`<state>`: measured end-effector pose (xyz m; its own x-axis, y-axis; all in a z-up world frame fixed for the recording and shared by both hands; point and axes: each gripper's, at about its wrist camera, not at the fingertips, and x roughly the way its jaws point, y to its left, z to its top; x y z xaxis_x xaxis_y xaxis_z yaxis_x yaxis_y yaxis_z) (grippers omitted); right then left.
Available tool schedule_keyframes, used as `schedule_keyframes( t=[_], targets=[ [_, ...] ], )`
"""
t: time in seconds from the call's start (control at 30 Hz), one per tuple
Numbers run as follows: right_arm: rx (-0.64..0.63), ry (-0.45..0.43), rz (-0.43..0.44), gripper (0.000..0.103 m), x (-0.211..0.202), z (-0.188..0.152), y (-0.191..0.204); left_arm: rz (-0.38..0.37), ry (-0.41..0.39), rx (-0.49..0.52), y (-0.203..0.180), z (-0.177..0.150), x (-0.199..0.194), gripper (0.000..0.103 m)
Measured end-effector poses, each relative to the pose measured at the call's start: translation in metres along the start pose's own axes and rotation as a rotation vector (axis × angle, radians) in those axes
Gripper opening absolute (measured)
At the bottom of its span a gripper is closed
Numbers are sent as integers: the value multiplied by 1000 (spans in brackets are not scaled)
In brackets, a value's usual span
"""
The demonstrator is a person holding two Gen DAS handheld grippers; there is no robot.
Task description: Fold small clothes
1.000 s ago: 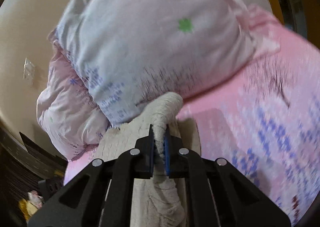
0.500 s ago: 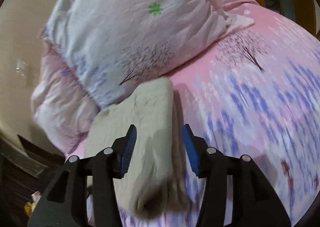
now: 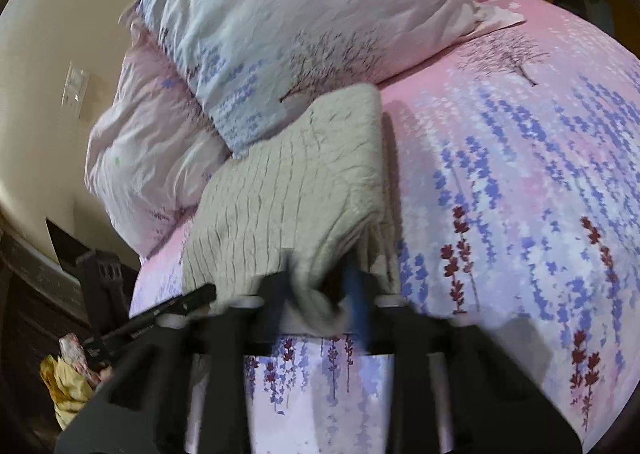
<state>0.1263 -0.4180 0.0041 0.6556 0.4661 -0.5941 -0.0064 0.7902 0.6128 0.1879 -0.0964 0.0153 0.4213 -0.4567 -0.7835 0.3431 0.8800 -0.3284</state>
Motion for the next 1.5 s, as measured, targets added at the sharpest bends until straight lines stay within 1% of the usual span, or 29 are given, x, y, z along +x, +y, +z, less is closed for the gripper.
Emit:
schedule_keyframes(
  t=[0.03,0.07,0.1,0.13,0.23,0.33,0.47,0.53,0.57,0.6,0.63,0.67,0.7,0.73,0.8,0.83,0.9,0.97,1.03,1.13,1.23,1.27,1.3,1.33,1.37,1.4,1.43,1.5],
  targets=[
    [-8,-2,-12,9,1,0,1,8,-1,5,-3,1,1,60],
    [-22,-19,-26,8,-1,0,3,11,-3,8,-4,1,1,57],
    [-29,-36,-36,8,-4,1,4,9,-5,10,-5,1,1,52],
    [-28,-51,-38,8,-8,2,4,3,-4,16,-8,1,1,50],
    [-18,-77,-43,7,-17,6,0,21,-8,38,-14,1,2,50],
    [-8,-71,-52,7,-17,7,-5,34,-12,47,-17,1,4,50],
    [22,-8,-113,8,1,1,-19,31,-4,41,-16,1,8,50],
    [43,-7,-96,12,5,-1,-24,11,-1,31,-13,2,7,51],
    [43,-8,-92,15,2,0,-23,-5,2,21,-10,2,4,53],
    [45,-15,-86,27,-2,2,-22,-31,6,2,-6,2,1,58],
    [50,-26,-80,41,-6,4,-22,-60,3,-25,1,4,-4,60],
    [62,-44,-70,50,-12,8,-24,-80,-11,-51,8,5,-11,64],
    [81,-58,-52,66,-16,12,-27,-96,-32,-76,16,7,-17,70],
    [103,-69,-31,69,-19,18,-31,-110,-63,-115,26,12,-24,72],
    [147,-69,25,71,-16,31,-37,-121,-91,-181,42,20,-30,75],
    [163,-56,40,71,-11,37,-39,-139,-86,-222,50,27,-28,76],
    [192,0,60,71,8,51,-41,-164,-58,-265,58,35,-21,78],
    [196,38,57,71,24,60,-40,-181,-1,-286,57,43,-4,78],
    [192,62,33,71,37,65,-39,-176,26,-290,55,48,8,80],
    [195,87,0,71,50,69,-40,-178,35,-281,47,56,20,81],
    [198,93,20,72,56,71,-43,-175,45,-267,39,66,31,81],
    [204,103,45,70,59,71,-42,-180,50,-260,35,70,36,81],
    [204,116,69,61,62,71,-41,-182,51,-255,32,72,39,81],
    [195,133,67,59,66,70,-38,-181,48,-249,27,73,41,81],
    [181,131,55,55,68,69,-37,-180,43,-251,25,74,42,78],
    [170,127,52,49,69,68,-35,-184,39,-256,25,74,44,73],
    [171,128,58,43,70,67,-36,-194,33,-268,26,74,44,71],
    [191,131,105,33,71,65,-39,-220,21,-294,31,74,45,57]
  ],
)
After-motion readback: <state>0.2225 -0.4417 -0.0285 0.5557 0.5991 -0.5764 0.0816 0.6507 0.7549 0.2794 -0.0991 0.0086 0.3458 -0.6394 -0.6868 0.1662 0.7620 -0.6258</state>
